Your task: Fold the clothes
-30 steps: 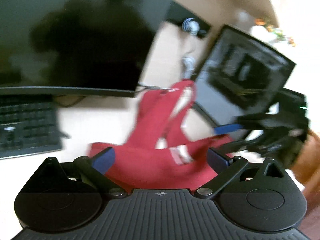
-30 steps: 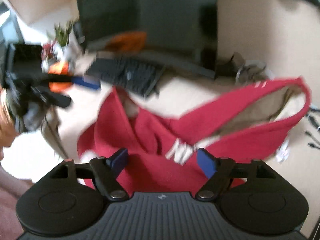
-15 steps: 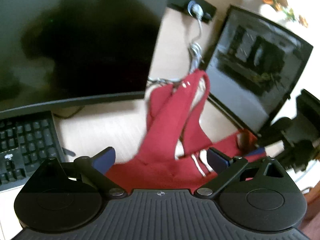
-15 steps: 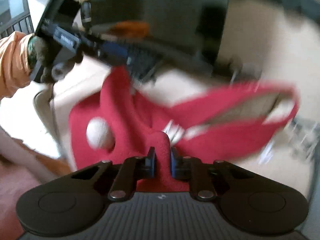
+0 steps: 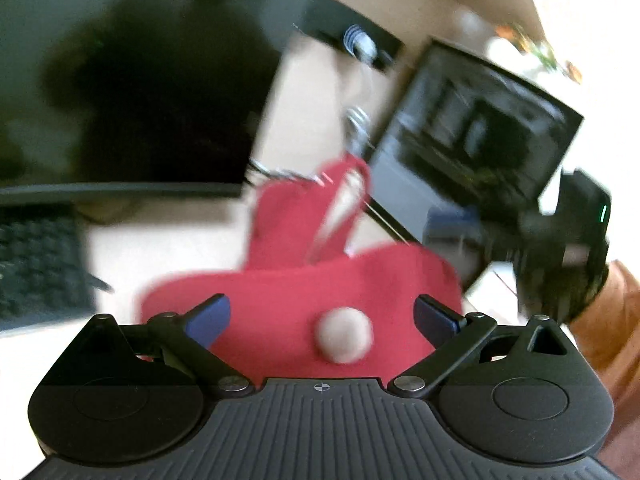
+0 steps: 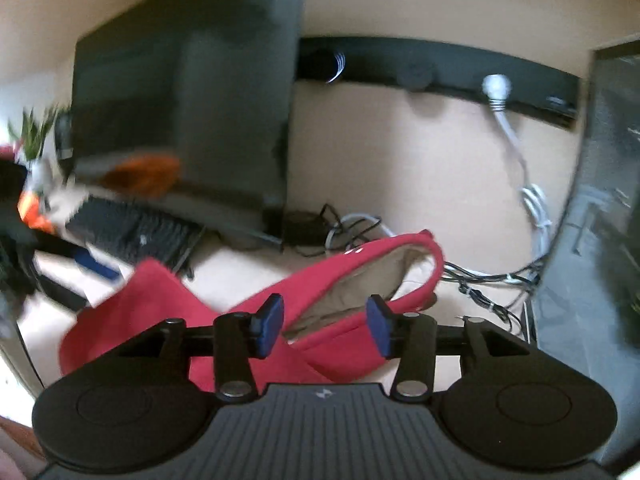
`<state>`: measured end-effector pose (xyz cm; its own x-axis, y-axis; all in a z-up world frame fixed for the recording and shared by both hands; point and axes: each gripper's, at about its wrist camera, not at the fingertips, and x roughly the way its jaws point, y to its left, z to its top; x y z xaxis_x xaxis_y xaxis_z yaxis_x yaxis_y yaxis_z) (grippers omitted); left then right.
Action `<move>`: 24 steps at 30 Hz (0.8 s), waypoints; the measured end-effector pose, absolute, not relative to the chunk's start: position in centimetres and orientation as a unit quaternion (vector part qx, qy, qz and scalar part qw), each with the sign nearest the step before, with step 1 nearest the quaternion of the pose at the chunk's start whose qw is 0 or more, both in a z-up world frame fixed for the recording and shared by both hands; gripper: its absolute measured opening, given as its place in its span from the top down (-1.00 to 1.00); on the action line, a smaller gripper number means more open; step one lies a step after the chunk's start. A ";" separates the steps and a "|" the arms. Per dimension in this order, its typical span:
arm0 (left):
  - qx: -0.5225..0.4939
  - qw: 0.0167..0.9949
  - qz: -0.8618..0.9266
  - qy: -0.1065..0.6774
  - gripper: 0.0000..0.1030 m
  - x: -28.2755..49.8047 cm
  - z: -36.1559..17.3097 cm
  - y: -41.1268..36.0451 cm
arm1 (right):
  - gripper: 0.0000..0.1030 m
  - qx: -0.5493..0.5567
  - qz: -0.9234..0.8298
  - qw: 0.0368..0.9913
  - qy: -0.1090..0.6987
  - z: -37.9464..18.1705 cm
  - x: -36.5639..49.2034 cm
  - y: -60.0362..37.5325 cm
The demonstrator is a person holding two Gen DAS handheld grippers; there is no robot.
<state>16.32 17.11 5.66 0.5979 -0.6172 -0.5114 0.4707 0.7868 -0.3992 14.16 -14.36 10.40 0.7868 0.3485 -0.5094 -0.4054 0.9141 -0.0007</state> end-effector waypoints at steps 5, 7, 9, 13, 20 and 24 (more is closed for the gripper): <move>-0.110 0.883 -0.282 0.360 -0.96 18.9 1.9 14.2 | 0.03 -0.100 0.115 0.937 0.313 6.4 15.9 -14.8; -0.091 0.889 -0.243 0.377 -0.96 20.3 0.1 13.4 | 0.03 -0.145 0.081 0.937 0.307 5.5 17.6 -15.3; -0.101 0.889 -0.235 0.379 -0.97 20.7 -0.9 13.3 | 0.03 -0.149 0.091 0.930 0.322 4.7 20.4 -15.9; -0.108 0.893 -0.232 0.371 -1.00 20.7 -1.1 12.9 | 0.06 -0.161 0.133 0.906 0.369 1.8 26.7 -16.5; -0.124 0.896 -0.222 0.364 -1.00 20.2 -1.1 12.9 | 0.14 -0.287 0.069 0.876 0.381 -3.7 34.7 -15.4; -0.129 0.897 -0.218 0.363 -1.00 20.0 -1.1 12.9 | 0.14 -0.208 -0.061 0.918 0.331 -0.6 38.3 -18.8</move>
